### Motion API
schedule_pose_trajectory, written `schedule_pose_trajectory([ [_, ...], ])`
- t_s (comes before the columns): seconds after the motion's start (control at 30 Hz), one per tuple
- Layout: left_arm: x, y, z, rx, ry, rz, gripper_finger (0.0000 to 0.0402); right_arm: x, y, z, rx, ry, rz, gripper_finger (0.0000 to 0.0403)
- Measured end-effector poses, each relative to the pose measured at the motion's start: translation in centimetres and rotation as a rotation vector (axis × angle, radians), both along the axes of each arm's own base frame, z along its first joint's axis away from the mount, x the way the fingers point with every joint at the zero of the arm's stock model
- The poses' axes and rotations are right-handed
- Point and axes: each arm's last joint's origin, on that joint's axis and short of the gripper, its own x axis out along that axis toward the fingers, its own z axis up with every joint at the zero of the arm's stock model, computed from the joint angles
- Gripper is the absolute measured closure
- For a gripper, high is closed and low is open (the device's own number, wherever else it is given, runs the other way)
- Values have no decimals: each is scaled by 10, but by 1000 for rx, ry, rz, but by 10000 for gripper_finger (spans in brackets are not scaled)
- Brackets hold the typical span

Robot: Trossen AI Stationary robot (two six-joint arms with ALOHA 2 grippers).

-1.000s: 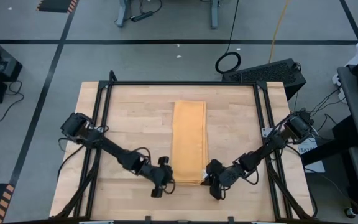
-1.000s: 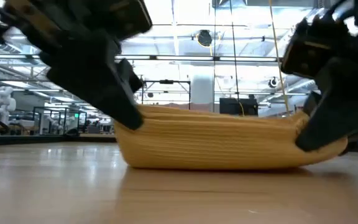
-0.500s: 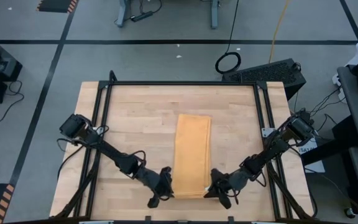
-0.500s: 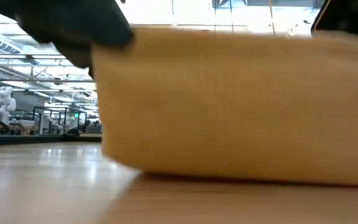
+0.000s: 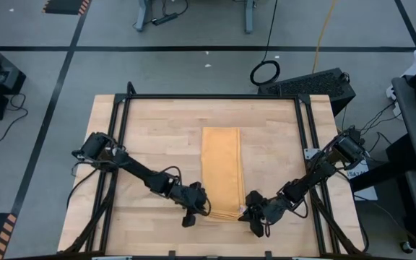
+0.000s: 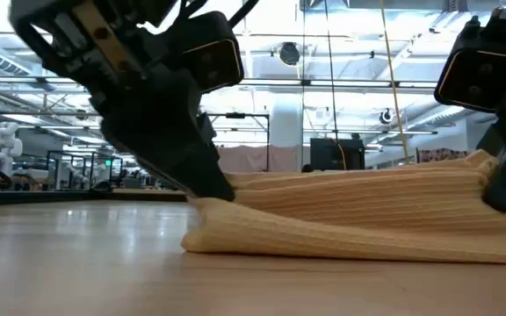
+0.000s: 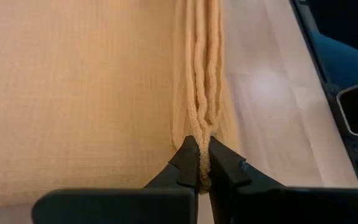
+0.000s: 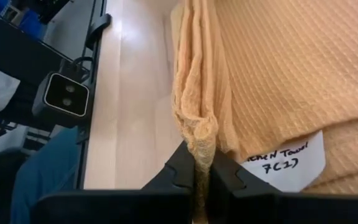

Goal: Roll towel
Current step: Roll the yellow towel

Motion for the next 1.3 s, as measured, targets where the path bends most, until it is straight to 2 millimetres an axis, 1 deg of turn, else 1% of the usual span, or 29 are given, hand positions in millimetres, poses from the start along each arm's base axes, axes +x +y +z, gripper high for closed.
schedule_pose_trajectory([
  [0.2, 2, 5, -3, -18, 28, 36, 385, 1, -2, -1, -39, -2, 11, 394],
  [0.3, 2, 6, -4, -42, 47, 68, 385, 1, -3, -1, -91, -18, 27, 381],
  [0.43, 1, 7, -5, -52, 81, 95, 385, -3, -3, -4, -207, -25, 43, 344],
  [0.6, -1, 8, -7, -47, 109, 119, 385, -5, -3, -5, -370, -66, 70, 282],
  [0.73, -1, 8, -7, -41, 106, 126, 385, -6, -3, 5, -426, -109, 118, 235],
  [0.8, -1, 8, -7, -41, 106, 126, 385, -8, -4, 12, -441, -117, 129, 219],
  [0.87, -1, 8, -7, -40, 106, 126, 385, -9, -4, 23, -428, -149, 125, 209],
  [0.97, -1, 8, -7, -40, 106, 126, 385, -11, -2, 39, -443, -216, 140, 205],
  [1.07, -1, 8, -7, -38, 102, 125, 385, -14, 4, 44, -516, -258, 176, 209],
  [1.17, -1, 8, -7, -37, 101, 125, 385, -16, 11, 42, -571, -278, 193, 224],
  [1.3, -1, 8, -7, -34, 98, 122, 385, -12, 21, 30, -611, -331, 222, 249],
])
